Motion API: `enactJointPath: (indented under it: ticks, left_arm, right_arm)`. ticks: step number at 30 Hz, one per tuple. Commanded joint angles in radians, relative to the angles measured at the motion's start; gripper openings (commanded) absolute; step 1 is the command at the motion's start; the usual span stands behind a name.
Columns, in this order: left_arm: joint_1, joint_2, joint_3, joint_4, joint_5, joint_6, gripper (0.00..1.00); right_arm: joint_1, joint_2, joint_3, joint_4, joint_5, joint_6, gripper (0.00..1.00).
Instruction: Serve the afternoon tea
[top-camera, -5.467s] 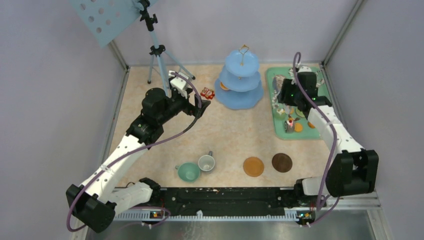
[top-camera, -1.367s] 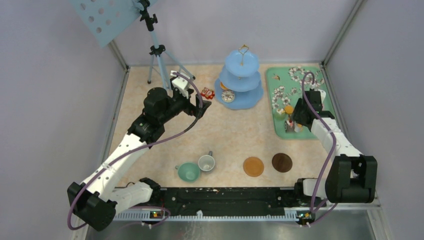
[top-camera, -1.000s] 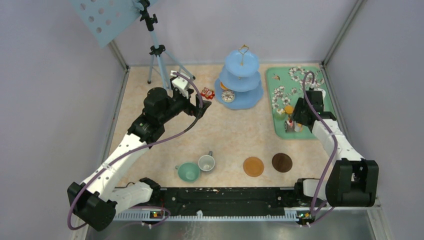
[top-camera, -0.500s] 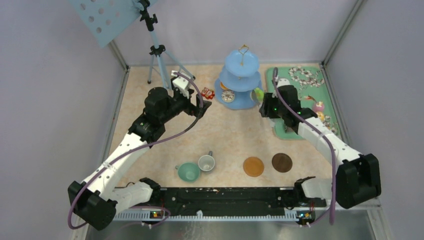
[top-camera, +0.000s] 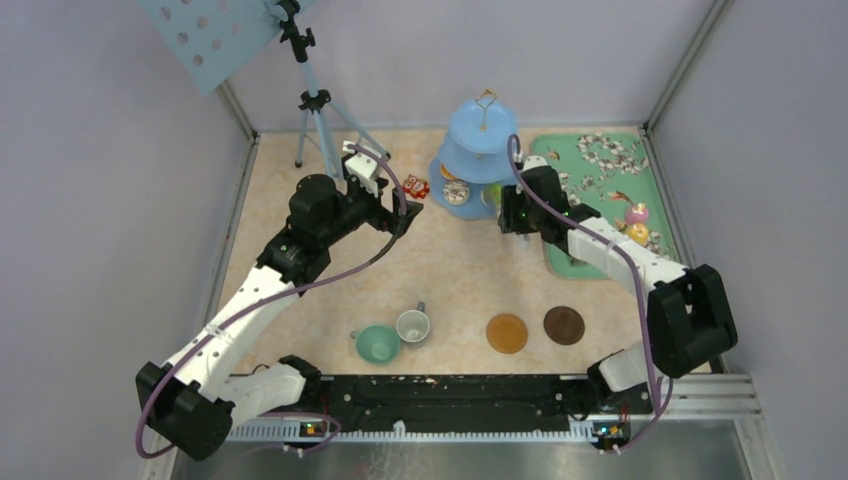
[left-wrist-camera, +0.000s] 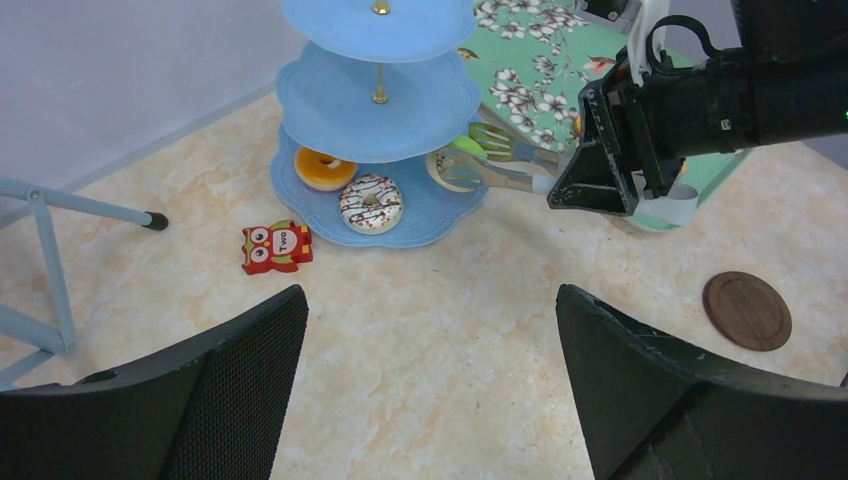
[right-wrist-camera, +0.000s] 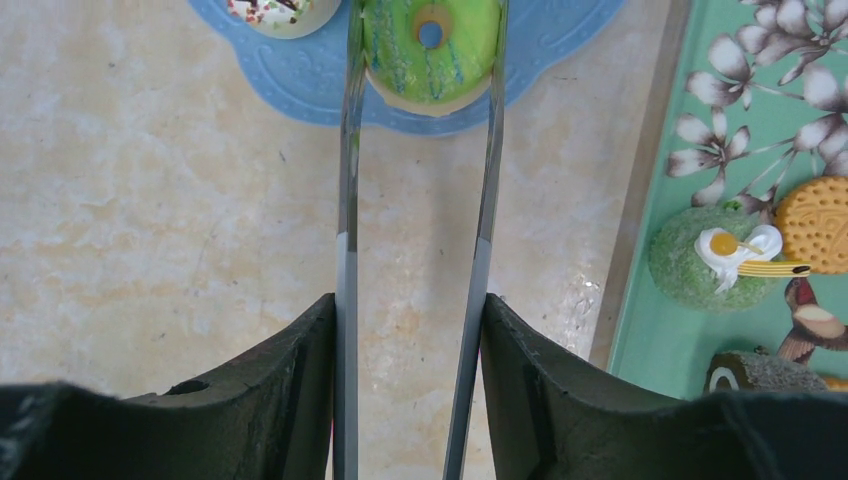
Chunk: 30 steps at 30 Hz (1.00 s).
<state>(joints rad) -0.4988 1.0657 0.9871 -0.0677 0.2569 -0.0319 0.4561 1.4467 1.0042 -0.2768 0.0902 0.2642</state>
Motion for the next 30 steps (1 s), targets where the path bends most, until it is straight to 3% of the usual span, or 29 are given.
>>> enactJointPath:
  ticks: [1,18,30]
  left_arm:
    - [-0.004,-0.01,-0.001,0.043,0.01,-0.01,0.99]
    - [-0.004,-0.003,0.0,0.043,0.006,-0.009,0.99]
    - [-0.004,0.003,-0.001,0.043,0.009,-0.011,0.99]
  right_arm:
    - [0.006,0.042,0.089,0.061,0.068,-0.015,0.41]
    - [0.006,0.18,0.154,0.11,0.139,-0.041,0.45]
    - [0.006,0.161,0.172,0.059,0.137,-0.06,0.61]
